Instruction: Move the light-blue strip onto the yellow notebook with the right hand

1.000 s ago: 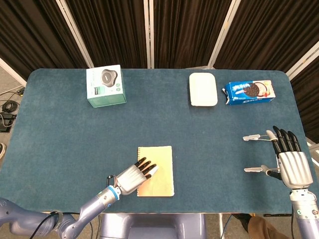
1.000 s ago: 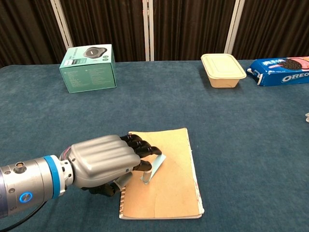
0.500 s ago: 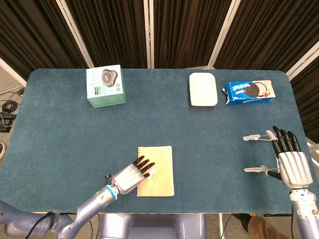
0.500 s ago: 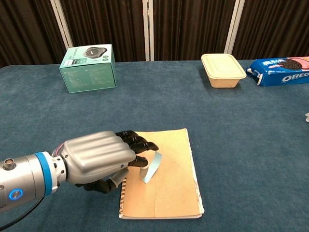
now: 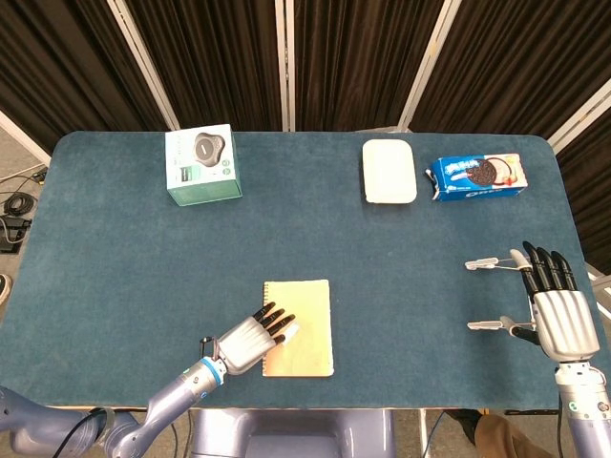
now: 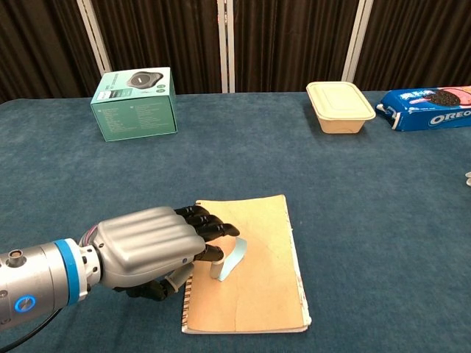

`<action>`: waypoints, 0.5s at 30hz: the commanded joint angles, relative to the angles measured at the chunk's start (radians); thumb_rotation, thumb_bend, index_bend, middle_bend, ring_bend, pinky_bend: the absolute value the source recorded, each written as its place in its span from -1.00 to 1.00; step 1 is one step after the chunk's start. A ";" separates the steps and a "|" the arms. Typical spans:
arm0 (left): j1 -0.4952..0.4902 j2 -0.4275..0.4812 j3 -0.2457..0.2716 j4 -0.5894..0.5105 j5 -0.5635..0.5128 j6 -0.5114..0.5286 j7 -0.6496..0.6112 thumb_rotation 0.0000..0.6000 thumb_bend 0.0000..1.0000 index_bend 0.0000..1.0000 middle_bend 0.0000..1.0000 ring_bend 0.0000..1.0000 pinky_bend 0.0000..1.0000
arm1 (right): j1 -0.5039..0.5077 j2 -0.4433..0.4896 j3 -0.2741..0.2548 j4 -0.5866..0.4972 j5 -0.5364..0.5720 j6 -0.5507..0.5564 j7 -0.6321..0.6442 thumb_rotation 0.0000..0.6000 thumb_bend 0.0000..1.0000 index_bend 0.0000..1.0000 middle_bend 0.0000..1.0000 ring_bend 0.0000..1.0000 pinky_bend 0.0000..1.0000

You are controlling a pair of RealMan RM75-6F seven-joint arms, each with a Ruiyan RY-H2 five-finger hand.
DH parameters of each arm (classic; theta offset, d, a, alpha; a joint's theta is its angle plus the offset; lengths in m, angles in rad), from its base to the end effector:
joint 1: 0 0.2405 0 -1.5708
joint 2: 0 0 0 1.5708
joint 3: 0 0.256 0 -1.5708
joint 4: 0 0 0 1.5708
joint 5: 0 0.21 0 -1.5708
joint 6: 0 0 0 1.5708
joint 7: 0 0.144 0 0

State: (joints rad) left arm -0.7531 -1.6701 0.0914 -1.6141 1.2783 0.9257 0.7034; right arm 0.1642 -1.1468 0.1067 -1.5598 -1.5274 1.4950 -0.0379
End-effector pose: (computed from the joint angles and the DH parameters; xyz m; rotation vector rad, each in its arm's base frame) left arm -0.1220 0.2275 -0.0919 -2.4107 -0.5615 -0.7473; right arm -0.2937 -0.2171 0.1632 1.4241 -0.7465 0.9785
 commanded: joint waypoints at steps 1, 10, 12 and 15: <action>0.002 0.001 -0.003 -0.002 0.004 0.004 0.000 1.00 0.75 -0.34 -1.00 -1.00 -1.00 | 0.000 0.001 0.000 0.000 0.000 0.000 0.002 1.00 -1.00 -0.96 -1.00 -1.00 -1.00; 0.007 0.026 -0.011 -0.030 0.045 0.029 0.003 1.00 0.75 -0.34 -1.00 -1.00 -1.00 | -0.001 0.002 0.000 -0.003 -0.003 0.003 0.001 1.00 -1.00 -0.95 -1.00 -1.00 -1.00; 0.010 0.023 -0.007 -0.027 0.047 0.027 0.007 1.00 0.76 -0.34 -1.00 -1.00 -1.00 | -0.002 0.002 0.000 -0.004 -0.003 0.004 0.001 1.00 -1.00 -0.95 -1.00 -1.00 -1.00; 0.013 0.016 0.001 -0.017 0.044 0.019 0.025 1.00 0.76 -0.32 -1.00 -1.00 -1.00 | -0.003 0.003 0.001 -0.004 -0.002 0.004 0.002 1.00 -1.00 -0.95 -1.00 -1.00 -1.00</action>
State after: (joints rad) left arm -0.7413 -1.6516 0.0900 -1.6344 1.3241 0.9478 0.7228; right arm 0.1617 -1.1439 0.1077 -1.5638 -1.5294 1.4992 -0.0358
